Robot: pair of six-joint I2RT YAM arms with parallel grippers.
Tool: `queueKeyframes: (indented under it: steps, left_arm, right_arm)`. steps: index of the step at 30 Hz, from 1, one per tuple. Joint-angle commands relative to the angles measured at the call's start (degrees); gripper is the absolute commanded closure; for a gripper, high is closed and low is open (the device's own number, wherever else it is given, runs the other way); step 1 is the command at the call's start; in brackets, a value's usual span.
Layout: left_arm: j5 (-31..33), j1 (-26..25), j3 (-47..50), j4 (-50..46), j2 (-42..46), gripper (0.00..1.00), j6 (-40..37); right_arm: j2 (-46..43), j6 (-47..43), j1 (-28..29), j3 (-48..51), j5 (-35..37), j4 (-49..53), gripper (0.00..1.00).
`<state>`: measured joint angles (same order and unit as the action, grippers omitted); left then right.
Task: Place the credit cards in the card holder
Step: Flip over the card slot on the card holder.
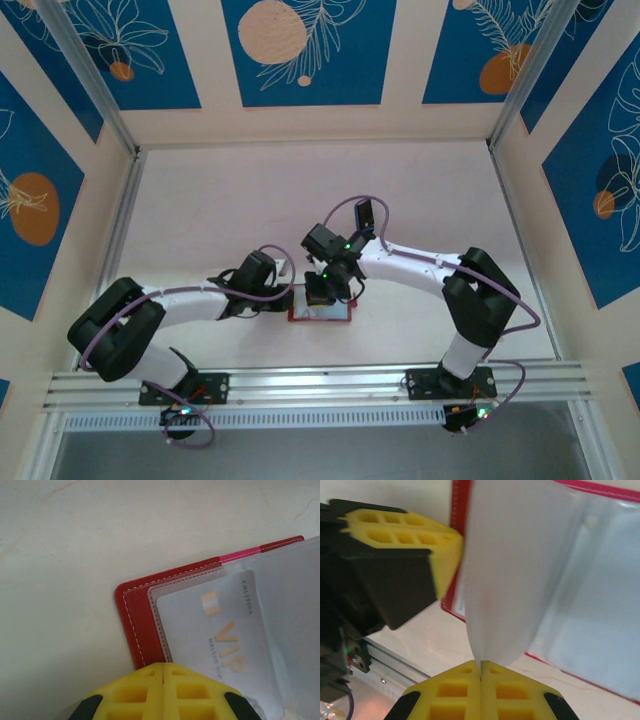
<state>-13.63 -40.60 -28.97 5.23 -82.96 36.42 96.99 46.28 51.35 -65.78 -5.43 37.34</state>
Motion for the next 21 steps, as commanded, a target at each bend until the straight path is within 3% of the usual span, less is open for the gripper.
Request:
queueKeyframes:
  steps: [1,5,11,17,21]
  left_arm:
    - [1.5,-0.72,2.05,-3.78,0.5,0.98,2.18]
    - [3.32,-0.79,2.86,-4.95,2.78,0.97,2.8]
    - [4.38,-0.72,3.92,-6.65,5.56,0.96,3.13]
    - [6.78,-0.47,4.1,-10.9,10.13,0.96,3.7]
    - [8.4,-0.31,3.76,-15.29,15.18,0.96,3.88]
  right_arm:
    - [2.56,0.05,0.41,-0.13,-5.06,-4.2,0.98]
    - [4.02,-0.18,0.5,0.04,-7.14,-6.84,0.85]
    - [-0.99,-2.58,-0.76,1.56,-8.55,-6.62,0.7]
    - [-6.02,-3.92,-3.92,4.28,-7.64,-5.44,0.68]
    - [-2.93,-4.65,-5.08,2.62,-5.13,-2.58,0.84]
